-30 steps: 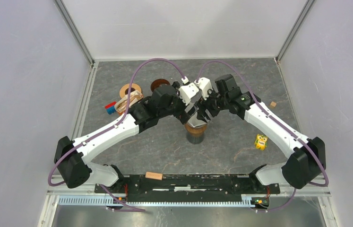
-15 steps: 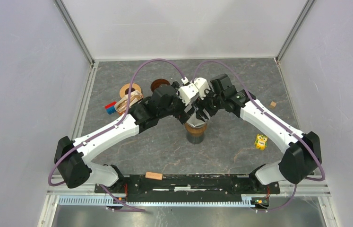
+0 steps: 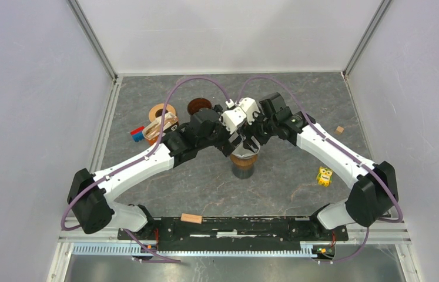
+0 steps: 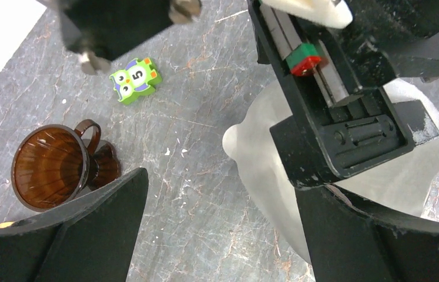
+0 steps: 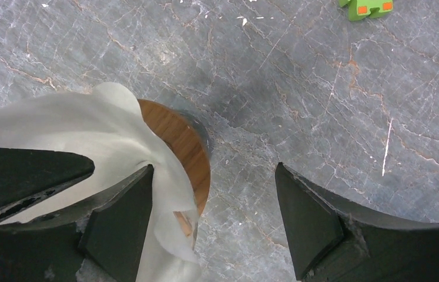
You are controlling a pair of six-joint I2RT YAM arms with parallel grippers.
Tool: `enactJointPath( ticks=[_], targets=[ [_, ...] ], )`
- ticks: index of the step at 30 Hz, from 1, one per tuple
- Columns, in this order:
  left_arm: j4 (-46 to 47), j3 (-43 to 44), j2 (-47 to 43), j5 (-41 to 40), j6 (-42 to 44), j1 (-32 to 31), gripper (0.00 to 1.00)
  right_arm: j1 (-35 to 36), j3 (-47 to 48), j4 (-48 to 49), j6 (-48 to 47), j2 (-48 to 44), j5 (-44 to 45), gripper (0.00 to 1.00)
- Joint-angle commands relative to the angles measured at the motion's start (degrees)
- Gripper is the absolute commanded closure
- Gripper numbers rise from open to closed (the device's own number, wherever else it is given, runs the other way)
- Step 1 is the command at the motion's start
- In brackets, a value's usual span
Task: Place the coffee filter in the dripper
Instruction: Place the coffee filter in the coffee dripper.
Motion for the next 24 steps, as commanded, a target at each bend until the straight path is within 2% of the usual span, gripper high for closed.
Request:
enactJointPath(
  ticks=[1,24],
  targets=[
    [3.39,-1.47,-0.90,-1.06,0.46,0.06,0.00,0.56,1.75,0.44,-0.01,0.87,1.04,0.19],
    [3.48,0.75,-0.23,0.51,1.93,0.06,0.00,1.41,-1.75,1.79,-0.89,0.19,2.80,0.19]
  ],
)
